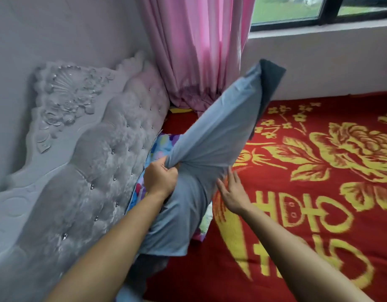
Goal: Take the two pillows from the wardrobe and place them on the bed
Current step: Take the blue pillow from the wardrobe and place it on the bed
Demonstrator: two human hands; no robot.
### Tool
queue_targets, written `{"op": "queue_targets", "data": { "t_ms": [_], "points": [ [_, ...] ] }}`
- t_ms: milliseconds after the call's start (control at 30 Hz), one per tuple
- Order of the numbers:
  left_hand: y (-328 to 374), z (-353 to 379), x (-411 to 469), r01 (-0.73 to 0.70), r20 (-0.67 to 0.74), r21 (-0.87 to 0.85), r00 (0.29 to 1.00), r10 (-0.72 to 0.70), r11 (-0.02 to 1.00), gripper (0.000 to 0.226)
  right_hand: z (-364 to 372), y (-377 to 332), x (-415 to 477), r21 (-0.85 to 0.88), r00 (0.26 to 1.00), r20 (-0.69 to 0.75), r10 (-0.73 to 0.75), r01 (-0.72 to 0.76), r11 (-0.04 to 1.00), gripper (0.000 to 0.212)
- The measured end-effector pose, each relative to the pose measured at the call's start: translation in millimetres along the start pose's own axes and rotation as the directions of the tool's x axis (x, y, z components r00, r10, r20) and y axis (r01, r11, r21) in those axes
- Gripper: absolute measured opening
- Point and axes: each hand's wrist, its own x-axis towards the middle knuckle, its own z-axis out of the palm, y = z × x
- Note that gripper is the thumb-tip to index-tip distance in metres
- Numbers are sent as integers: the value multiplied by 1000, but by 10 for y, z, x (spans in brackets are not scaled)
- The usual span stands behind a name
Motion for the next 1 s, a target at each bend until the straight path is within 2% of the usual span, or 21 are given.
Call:
{"op": "queue_targets", "data": {
  "t_ms": [33, 100, 167, 200, 267, 333, 400, 467, 533, 600, 667, 733, 767, 833, 867, 900, 933, 1000],
  "points": [
    [-36, 23, 142, 45, 9, -76, 999, -44, 996, 29, 133, -19, 71, 26, 999, 35, 23, -24, 999, 76],
    [-87, 66, 415, 151, 50, -303, 989, -142, 941, 23, 364, -102, 207, 114, 998, 23, 64, -66, 991, 75],
    [-180, 104, 693, 255, 119, -504, 967, -226, 826, 12, 513, -226, 353, 224, 988, -108, 111, -85, 971, 73],
    [-262, 120, 848, 300, 174, -570, 954, -245, 765, 14, 576, -291, 443, 245, 972, -193, 135, -85, 966, 72],
    [-538, 199, 1162, 389, 290, -621, 921, -261, 680, 19, 713, -378, 657, 212, 930, -332, 156, -88, 973, 73],
    [-927, 334, 1472, 450, 380, -595, 887, -260, 665, 28, 947, -390, 907, 176, 899, -407, 160, -95, 980, 75],
    [-1400, 522, 1747, 491, 453, -510, 851, -265, 706, 42, 1298, -289, 1179, 115, 927, -347, 142, -108, 987, 73],
    [-1909, 729, 1930, 551, 537, -343, 780, -322, 761, 68, 1703, -72, 1390, -19, 980, -95, 173, -175, 984, 72],
    [-2446, 921, 1947, 612, 601, -140, 678, -424, 778, 87, 2098, 216, 1463, -239, 952, 181, 246, -200, 950, 74],
    [-2943, 1095, 1842, 578, 591, 20, 651, -476, 816, 91, 2409, 374, 1481, -426, 950, 274, 148, -18, 905, 74],
    [-3329, 1219, 1706, 481, 520, 183, 693, -499, 858, 93, 2613, 322, 1529, -436, 972, 226, -68, 163, 885, 67],
    [-3593, 1311, 1644, 474, 429, 225, 736, -523, 851, 102, 2703, 270, 1633, -290, 979, 13, -203, 198, 936, 52],
    [-3673, 1359, 1647, 544, 391, 167, 729, -562, 822, 112, 2708, 298, 1695, -249, 966, -121, -228, 193, 949, 47],
    [-3779, 1474, 1688, 732, 340, -59, 654, -676, 679, 130, 2663, 456, 1789, -247, 930, -343, -136, 51, 968, 48],
    [-3812, 1541, 1691, 778, 321, -151, 622, -714, 610, 135, 2624, 559, 1823, -232, 907, -421, -18, -89, 969, 57],
    [-3839, 1608, 1678, 787, 288, -172, 615, -734, 592, 136, 2588, 668, 1856, -183, 871, -473, 130, -241, 953, 70],
    [-3863, 1669, 1651, 774, 248, -140, 631, -735, 617, 131, 2562, 765, 1878, -103, 828, -487, 278, -371, 923, 85],
    [-3912, 1756, 1600, 714, 154, -16, 693, -704, 700, 116, 2533, 894, 1915, 79, 770, -394, 503, -516, 853, 116]
  ]
}}
